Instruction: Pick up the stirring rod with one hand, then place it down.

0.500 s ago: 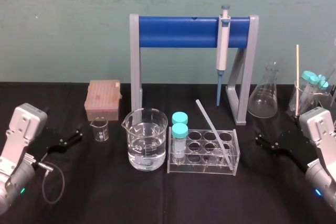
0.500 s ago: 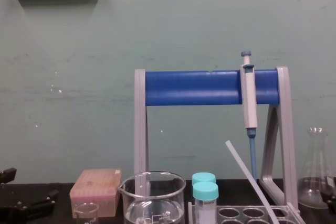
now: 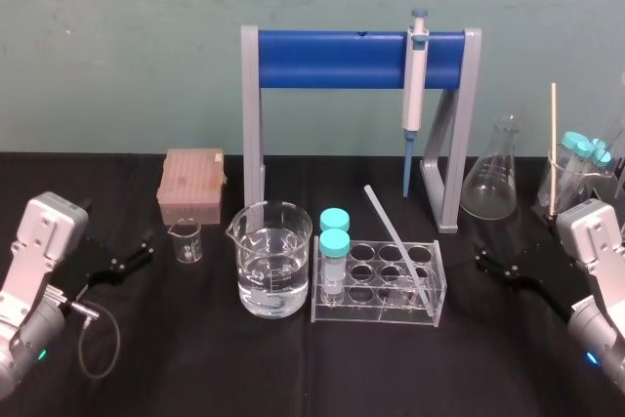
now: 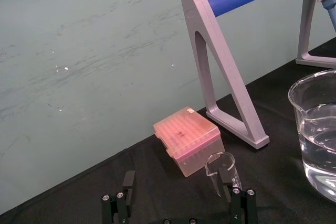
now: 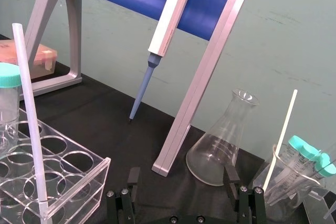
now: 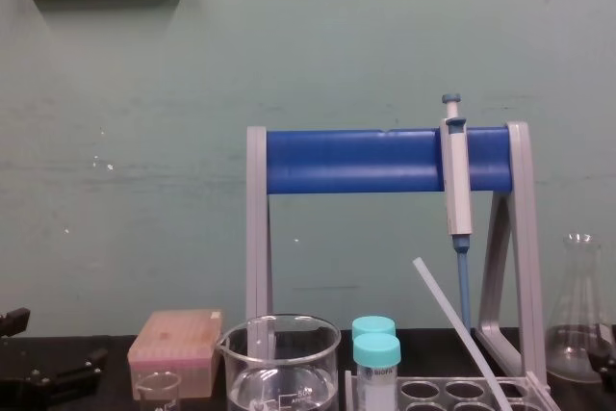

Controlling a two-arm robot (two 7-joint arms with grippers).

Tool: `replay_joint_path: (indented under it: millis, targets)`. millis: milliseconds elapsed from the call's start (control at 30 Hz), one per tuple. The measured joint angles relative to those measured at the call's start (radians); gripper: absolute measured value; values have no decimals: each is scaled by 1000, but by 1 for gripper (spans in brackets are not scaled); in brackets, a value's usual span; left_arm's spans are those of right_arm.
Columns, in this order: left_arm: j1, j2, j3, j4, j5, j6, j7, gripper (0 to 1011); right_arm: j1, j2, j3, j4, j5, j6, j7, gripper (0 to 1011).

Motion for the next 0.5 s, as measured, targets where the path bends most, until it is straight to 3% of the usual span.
replay_joint_path:
  millis: [500]
  targets:
    - [0,0,0,0,0,0,0,1000,0,0,0,0,0,0,0,1000]
